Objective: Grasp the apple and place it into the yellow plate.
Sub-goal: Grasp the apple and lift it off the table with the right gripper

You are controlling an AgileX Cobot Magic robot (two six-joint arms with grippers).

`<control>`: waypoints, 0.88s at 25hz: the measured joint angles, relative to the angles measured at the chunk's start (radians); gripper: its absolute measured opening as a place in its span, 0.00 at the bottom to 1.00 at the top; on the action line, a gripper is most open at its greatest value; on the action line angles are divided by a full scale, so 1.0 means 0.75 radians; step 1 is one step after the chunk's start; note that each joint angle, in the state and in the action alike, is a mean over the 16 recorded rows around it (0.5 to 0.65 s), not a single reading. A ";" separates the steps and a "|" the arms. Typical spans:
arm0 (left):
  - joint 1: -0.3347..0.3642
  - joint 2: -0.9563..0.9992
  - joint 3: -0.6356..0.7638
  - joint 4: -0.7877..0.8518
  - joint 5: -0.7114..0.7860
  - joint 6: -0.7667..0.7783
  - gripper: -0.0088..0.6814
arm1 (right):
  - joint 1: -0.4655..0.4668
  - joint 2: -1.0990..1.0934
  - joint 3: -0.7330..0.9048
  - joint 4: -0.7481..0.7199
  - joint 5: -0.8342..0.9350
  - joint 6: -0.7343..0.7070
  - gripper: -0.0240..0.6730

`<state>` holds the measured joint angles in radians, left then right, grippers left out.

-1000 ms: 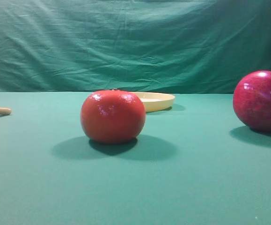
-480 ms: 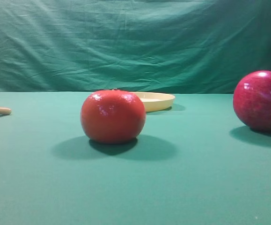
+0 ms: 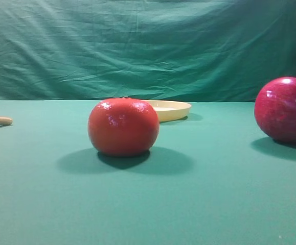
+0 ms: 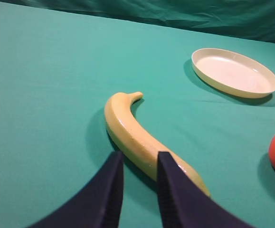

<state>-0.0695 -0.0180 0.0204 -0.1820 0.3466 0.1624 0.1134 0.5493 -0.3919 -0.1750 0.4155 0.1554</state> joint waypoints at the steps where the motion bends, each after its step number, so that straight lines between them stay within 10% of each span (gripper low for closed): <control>1: 0.000 0.000 0.000 0.000 0.000 0.000 0.24 | 0.000 0.039 -0.020 0.011 0.010 -0.023 0.03; 22: 0.000 0.000 0.000 0.000 0.000 0.000 0.24 | 0.099 0.795 -0.462 0.473 0.309 -0.483 0.03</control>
<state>-0.0695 -0.0180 0.0204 -0.1820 0.3466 0.1624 0.1879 1.1455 -0.7381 0.1799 0.6476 -0.2067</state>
